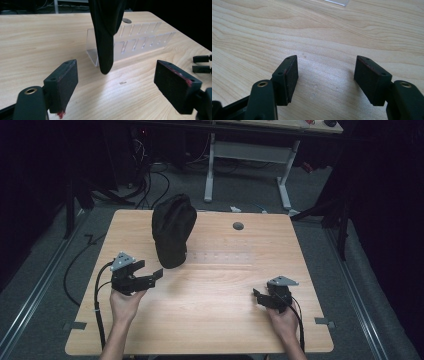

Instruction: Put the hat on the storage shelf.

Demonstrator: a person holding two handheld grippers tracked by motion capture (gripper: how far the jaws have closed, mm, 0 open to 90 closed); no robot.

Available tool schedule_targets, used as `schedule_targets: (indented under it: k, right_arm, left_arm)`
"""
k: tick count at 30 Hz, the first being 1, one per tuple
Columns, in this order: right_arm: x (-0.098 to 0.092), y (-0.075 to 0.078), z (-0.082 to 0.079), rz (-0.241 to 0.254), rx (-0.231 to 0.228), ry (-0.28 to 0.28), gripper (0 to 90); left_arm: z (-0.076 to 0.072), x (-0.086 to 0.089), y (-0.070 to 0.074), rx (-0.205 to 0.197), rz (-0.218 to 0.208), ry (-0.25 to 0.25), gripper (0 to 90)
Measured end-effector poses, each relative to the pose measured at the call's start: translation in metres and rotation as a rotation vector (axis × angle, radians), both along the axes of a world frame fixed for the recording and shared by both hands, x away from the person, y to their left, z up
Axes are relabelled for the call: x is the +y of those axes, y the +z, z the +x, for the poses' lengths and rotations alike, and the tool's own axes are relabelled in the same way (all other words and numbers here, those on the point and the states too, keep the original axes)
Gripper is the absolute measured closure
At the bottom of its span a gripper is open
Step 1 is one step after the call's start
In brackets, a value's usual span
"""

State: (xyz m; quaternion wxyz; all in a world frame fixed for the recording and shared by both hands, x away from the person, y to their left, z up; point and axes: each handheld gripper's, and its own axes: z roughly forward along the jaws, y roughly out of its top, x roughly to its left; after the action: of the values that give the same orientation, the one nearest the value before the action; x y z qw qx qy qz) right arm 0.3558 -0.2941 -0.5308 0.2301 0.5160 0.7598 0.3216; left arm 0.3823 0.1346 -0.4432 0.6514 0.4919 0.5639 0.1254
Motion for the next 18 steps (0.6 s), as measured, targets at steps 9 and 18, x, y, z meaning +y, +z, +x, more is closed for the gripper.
schedule_targets:
  k: [9, 18]
  right_arm:
    - [0.0, 0.0, 0.0, 0.0, 0.001, -0.001, 36.2]
    - [0.0, 0.0, 0.0, 0.0, 0.0, 0.0, 36.2]
  left_arm:
    - [-0.01, 0.001, -0.02, 0.032, -0.005, -0.007, 20.0]
    - [-0.017, -0.001, -0.045, 0.073, 0.021, -0.011, 20.4]
